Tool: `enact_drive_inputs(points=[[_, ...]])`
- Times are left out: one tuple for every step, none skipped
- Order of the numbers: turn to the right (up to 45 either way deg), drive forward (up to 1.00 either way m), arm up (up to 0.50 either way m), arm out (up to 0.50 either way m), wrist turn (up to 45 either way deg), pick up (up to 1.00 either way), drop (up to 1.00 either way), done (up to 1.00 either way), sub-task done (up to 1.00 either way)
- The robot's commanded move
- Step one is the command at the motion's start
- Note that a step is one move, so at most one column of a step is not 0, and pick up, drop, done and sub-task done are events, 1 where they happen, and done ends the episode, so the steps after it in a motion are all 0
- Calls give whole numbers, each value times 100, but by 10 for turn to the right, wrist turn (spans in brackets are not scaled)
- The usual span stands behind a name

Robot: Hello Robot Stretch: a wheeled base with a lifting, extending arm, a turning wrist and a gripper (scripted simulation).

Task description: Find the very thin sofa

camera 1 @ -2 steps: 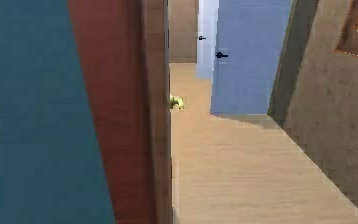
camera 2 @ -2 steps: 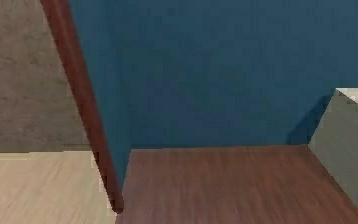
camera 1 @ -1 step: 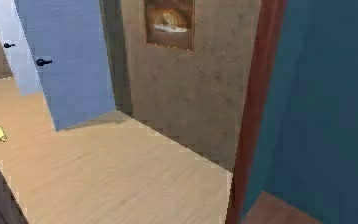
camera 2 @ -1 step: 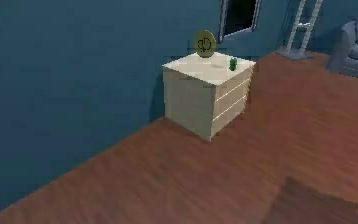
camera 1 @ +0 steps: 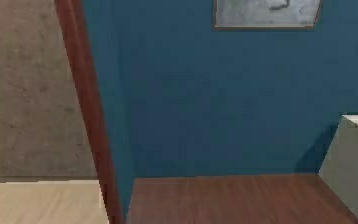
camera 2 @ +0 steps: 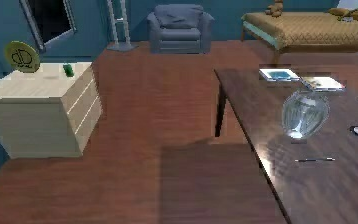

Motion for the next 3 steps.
enact_drive_inputs(points=[[450,0,0,0,0,0,0,0,0],[150,0,0,0,0,0,0,0,0],[0,10,0,0,0,0,0,0,0]])
